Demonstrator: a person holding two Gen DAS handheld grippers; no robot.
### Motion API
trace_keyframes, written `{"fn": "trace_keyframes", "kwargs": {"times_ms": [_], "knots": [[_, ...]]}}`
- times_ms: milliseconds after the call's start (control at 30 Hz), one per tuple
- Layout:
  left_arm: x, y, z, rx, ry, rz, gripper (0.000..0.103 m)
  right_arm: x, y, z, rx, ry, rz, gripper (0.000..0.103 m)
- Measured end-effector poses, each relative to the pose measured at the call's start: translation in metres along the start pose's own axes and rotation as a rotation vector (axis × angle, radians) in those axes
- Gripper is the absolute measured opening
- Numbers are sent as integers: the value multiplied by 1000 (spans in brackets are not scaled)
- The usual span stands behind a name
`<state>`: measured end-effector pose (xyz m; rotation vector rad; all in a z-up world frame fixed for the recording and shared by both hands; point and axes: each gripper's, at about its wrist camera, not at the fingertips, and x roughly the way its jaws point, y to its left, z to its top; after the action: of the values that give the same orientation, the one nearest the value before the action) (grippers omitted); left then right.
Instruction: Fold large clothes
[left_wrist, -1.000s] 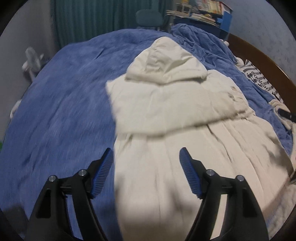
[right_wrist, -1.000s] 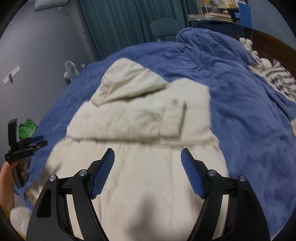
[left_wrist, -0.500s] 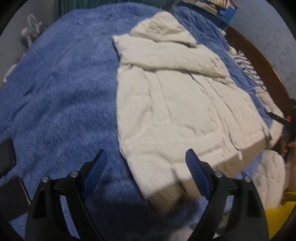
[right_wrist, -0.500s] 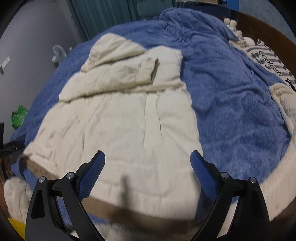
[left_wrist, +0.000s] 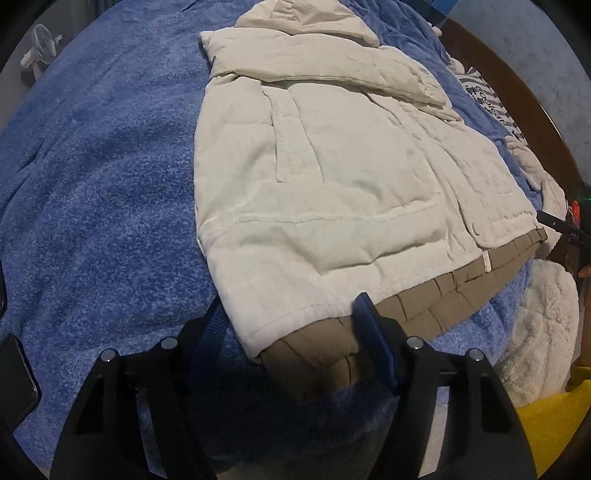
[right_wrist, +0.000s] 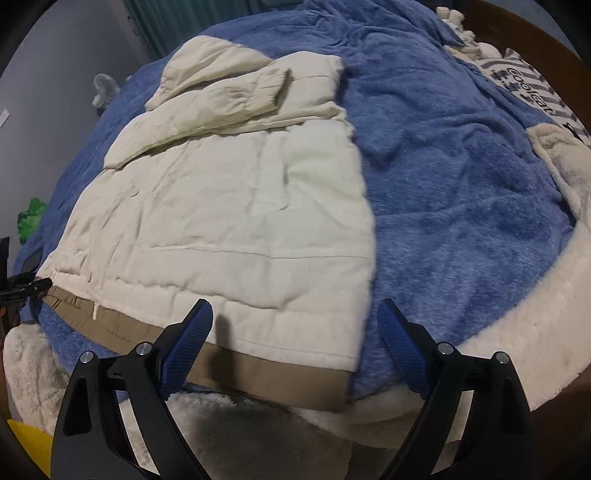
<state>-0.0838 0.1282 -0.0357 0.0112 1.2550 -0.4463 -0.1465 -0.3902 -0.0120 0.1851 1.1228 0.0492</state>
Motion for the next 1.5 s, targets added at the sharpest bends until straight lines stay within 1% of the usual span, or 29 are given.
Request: {"fn": "trace_keyframes", "kwargs": {"times_ms": [67, 100, 167, 233, 300, 333, 367, 400, 433, 467, 533, 600, 667, 733, 800, 867, 900, 1033, 1100, 1133, 1200, 1267, 1367, 1500], "knots": [[3, 0, 0, -6, 8, -19, 56, 3, -6, -2, 8, 18, 2, 87], [4, 0, 1, -6, 11, -21, 55, 7, -10, -5, 21, 39, 17, 86], [5, 0, 1, -8, 15, -31, 53, 12, -16, -9, 59, 66, 67, 85], [8, 2, 0, -24, 29, -57, 50, 17, -17, -13, 84, 92, 143, 84], [11, 4, -1, -30, 40, -87, 42, 19, -11, -14, 65, 92, 162, 72], [10, 3, -1, -18, 34, -93, 40, 16, -7, -13, 39, 70, 142, 62], [7, 1, -1, -2, 22, -93, 32, 10, -4, -10, 10, 39, 104, 42], [2, -2, 1, 14, 4, -89, 27, 6, -3, -8, -6, 22, 78, 32], [-3, -4, 4, 19, -18, -92, 24, -1, -3, -5, -14, -6, 98, 17], [-10, -5, 7, 19, -42, -100, 20, -10, -3, -1, -7, -40, 125, 15], [-24, -8, 16, 21, -90, -117, 15, -24, 2, 7, -25, -89, 136, 12], [-36, -17, 26, 58, -131, -102, 11, -38, 10, 17, -61, -133, 133, 11], [-46, -22, 36, 81, -163, -95, 10, -49, 16, 30, -83, -172, 134, 10], [-57, -24, 50, 83, -203, -104, 9, -59, 22, 46, -97, -211, 135, 10], [-66, -22, 63, 89, -235, -105, 8, -65, 23, 59, -107, -237, 129, 9], [-77, -17, 78, 89, -269, -109, 8, -70, 23, 81, -113, -268, 122, 9], [-82, -15, 90, 86, -289, -111, 7, -71, 24, 89, -114, -278, 121, 9], [-94, -5, 136, 81, -352, -86, 7, -72, 27, 142, -107, -334, 118, 9], [-94, 1, 167, 67, -376, -74, 7, -68, 29, 168, -105, -356, 108, 9], [-94, 3, 178, 66, -383, -65, 7, -64, 30, 185, -104, -368, 95, 9], [-88, 8, 208, 62, -397, -36, 7, -55, 30, 211, -93, -380, 79, 9], [-81, 17, 236, 43, -403, -27, 7, -43, 29, 240, -78, -392, 61, 9], [-68, 30, 268, 16, -402, -16, 7, -20, 28, 278, -45, -396, 47, 9], [-36, 48, 314, -9, -378, 22, 8, 21, 28, 323, -5, -379, 26, 9]]}}
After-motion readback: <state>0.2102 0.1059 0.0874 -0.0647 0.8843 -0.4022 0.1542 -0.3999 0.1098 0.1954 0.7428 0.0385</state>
